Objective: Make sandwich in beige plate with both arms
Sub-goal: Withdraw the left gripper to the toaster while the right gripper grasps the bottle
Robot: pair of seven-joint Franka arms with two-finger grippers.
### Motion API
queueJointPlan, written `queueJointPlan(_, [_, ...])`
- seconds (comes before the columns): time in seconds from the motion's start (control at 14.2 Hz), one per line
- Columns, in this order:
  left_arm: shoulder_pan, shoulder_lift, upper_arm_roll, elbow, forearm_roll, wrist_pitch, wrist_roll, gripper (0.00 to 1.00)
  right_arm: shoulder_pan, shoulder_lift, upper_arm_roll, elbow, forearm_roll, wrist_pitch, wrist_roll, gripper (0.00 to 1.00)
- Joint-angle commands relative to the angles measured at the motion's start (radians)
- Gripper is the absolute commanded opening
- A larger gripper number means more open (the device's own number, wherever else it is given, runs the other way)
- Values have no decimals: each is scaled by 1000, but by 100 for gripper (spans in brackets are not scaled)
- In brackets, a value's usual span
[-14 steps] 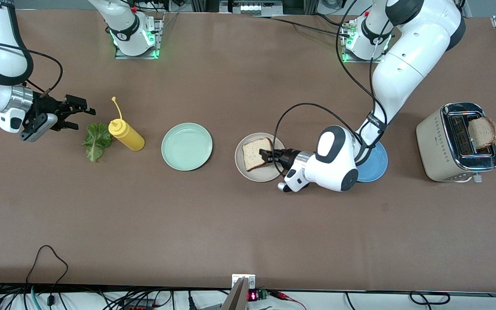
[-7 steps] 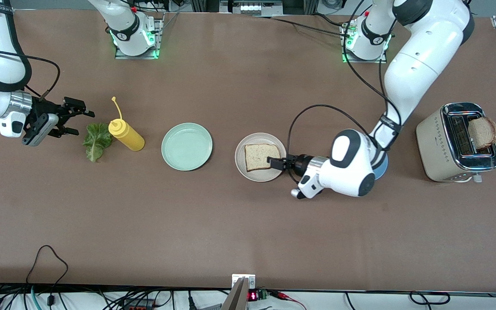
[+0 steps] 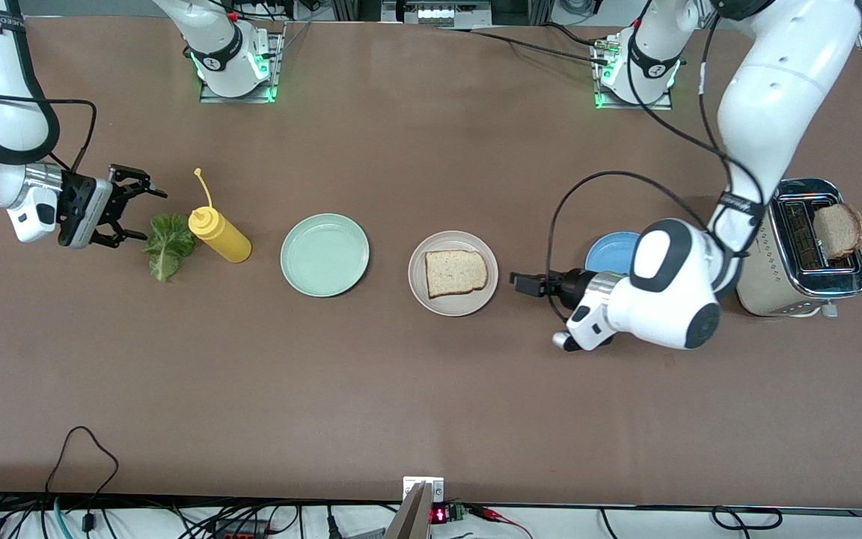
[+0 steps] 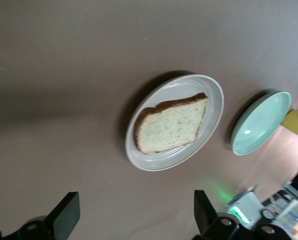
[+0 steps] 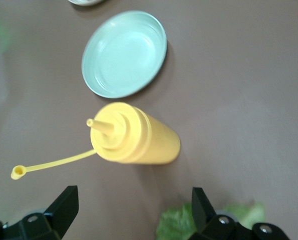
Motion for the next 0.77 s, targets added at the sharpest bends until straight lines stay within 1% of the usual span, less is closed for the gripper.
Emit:
queueJointPlan(0.0, [15,-101,6,-20,153,-32,8,100,-27,31,2,-32,117,12,-209,100])
queueJointPlan(0.14, [27,-156,1,-15,320,-32,9,100,-47,62,2,-36,195,10,-340,100])
queueJointPlan(0.28, [32,-213,4,-12,424,-34,8,100,-64,88,2,-39,242,4,-434,100])
queueJointPlan(0.42, [33,-222,6,40,517,-84,33,100,-85,122,2,-49,292,-1,-539,100])
queueJointPlan(0.49, [32,-233,21,54,528,-98,64,100,-93,139,2,-52,315,-1,-596,100])
queueJointPlan(0.63, [27,-290,110,57,488,-101,125,100,-99,180,2,-55,358,-1,-690,100])
queueJointPlan(0.7, [6,-335,178,52,426,-100,135,100,-101,197,2,-55,389,-1,-734,100])
